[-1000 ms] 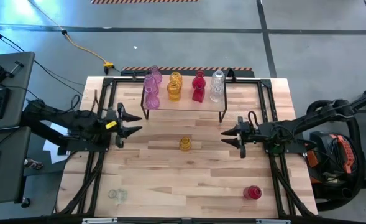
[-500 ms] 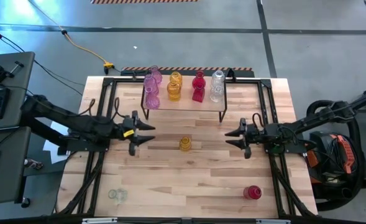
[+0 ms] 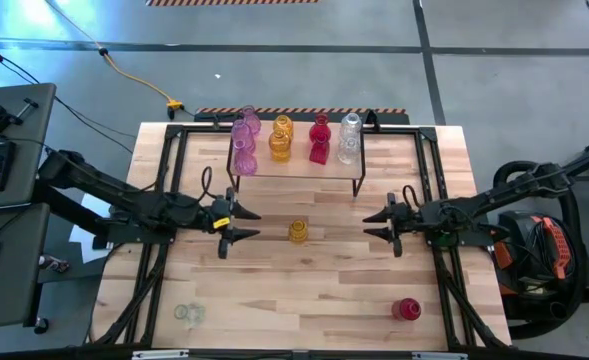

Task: Sort vases onto shelf
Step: Put the yellow vase on the shelf aligned with the other yellow vases

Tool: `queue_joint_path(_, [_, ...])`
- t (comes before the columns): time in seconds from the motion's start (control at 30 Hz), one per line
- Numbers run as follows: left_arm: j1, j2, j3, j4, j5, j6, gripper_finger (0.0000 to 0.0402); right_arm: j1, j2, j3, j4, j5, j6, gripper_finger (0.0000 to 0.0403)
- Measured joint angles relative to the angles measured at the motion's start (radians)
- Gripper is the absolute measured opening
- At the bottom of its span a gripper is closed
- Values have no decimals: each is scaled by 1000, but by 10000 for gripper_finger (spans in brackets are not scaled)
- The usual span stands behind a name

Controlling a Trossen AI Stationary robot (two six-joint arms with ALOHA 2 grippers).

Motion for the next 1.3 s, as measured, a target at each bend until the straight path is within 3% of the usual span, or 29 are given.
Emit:
queue_joint_path(0.33, [0,151,0,146,0,68,177,0,0,0,-61,0,125,130])
queue_joint_path(0.57, [0,244,0,260,-6,69,177,0,0,-1,-61,0,123,130])
queue_joint_path(0.97, [0,429,1,433,-298,7,177,0,0,-1,-62,0,123,130])
queue_joint_path(1.17, [0,503,14,484,-371,-65,177,0,0,-1,-62,0,123,130])
queue_joint_path(1.3, [1,557,63,486,-392,-22,177,0,1,-1,-62,0,123,130])
